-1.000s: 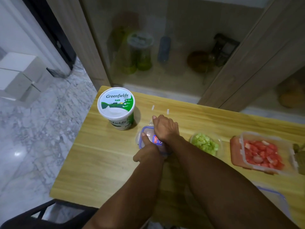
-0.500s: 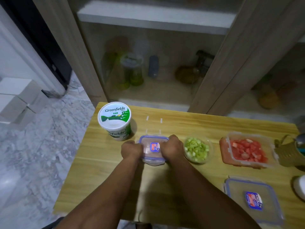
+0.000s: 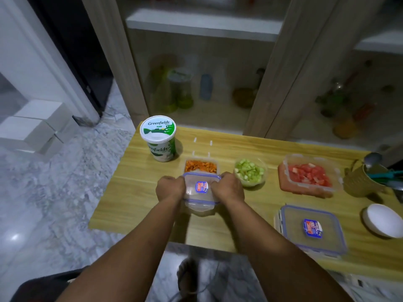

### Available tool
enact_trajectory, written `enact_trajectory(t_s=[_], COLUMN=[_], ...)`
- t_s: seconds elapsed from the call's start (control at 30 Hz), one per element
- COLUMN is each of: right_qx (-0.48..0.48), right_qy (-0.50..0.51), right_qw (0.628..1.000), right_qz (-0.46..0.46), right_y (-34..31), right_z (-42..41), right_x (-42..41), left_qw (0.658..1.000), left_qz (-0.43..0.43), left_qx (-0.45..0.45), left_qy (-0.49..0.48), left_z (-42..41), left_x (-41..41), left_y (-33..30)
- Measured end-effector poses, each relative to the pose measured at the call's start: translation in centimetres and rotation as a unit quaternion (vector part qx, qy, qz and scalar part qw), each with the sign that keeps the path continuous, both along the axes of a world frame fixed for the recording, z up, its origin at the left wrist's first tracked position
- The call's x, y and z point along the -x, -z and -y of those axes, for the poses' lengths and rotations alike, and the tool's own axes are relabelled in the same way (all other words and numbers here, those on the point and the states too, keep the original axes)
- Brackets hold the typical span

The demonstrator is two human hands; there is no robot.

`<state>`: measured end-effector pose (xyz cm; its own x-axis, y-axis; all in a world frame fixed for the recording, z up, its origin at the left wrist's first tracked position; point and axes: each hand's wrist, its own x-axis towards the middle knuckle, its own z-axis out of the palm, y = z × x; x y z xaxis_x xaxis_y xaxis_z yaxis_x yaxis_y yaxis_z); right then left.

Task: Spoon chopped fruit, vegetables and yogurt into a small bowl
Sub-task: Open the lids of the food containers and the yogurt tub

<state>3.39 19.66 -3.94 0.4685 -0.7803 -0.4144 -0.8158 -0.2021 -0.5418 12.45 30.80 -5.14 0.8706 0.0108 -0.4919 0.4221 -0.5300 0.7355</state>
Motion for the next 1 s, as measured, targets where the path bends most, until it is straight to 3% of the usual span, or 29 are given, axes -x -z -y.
enact_trajectory(t_s=[0.17,0.3,0.47,1.0], right_qx=[-0.048,-0.064,-0.046,-0.033], right_qy=[-0.019,-0.044,-0.038,-0.079], right_qw=[0.998,0.997,0.998,0.993], right_qz=[-0.029,-0.030,-0.004,0.083], right_y=[1.4,2.0,0.7,-3.9], right_z=[-2.7,-3.4,-2.8,-0.8], right_x=[4.0,5.6,5.0,-12.6], left_qw=[0.999,0.996,0.996,0.995], left_qz=[-0.034,-0.076,-0.056,-0.007], left_qx=[-0.013,0.037,0.066,0.104], left_qy=[0.025,0.041,0.035,0.000], left_z=[-3.3,-4.7,-5.6,-3.1], left_x=[4.6,5.8,4.8,-10.2], left_y=[1.2,2.1,0.6,-4.6])
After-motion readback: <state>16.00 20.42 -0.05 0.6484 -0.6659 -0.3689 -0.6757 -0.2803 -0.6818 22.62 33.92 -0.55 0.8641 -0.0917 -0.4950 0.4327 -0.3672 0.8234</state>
